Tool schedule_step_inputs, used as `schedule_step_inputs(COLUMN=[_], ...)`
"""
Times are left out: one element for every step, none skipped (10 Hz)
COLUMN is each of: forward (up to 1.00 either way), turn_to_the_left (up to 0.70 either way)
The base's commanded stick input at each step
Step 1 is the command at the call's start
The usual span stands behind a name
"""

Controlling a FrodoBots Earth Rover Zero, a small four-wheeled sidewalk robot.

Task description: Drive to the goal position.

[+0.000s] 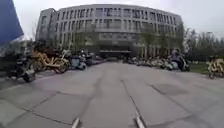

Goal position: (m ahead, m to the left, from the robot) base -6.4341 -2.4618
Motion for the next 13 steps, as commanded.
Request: schedule_step_inputs(forward=[1.0, 1.0, 1.0, 1.0, 1.0, 1.0, 1.0, 1.0, 1.0, 1.0, 1.0, 1.0, 1.0], turn_to_the_left=[-0.35, -0.35, -0.3, -0.15, 0.01, 0.05, 0.05, 0.05, 0.05, 0.05, -0.12, -0.24, 0.05])
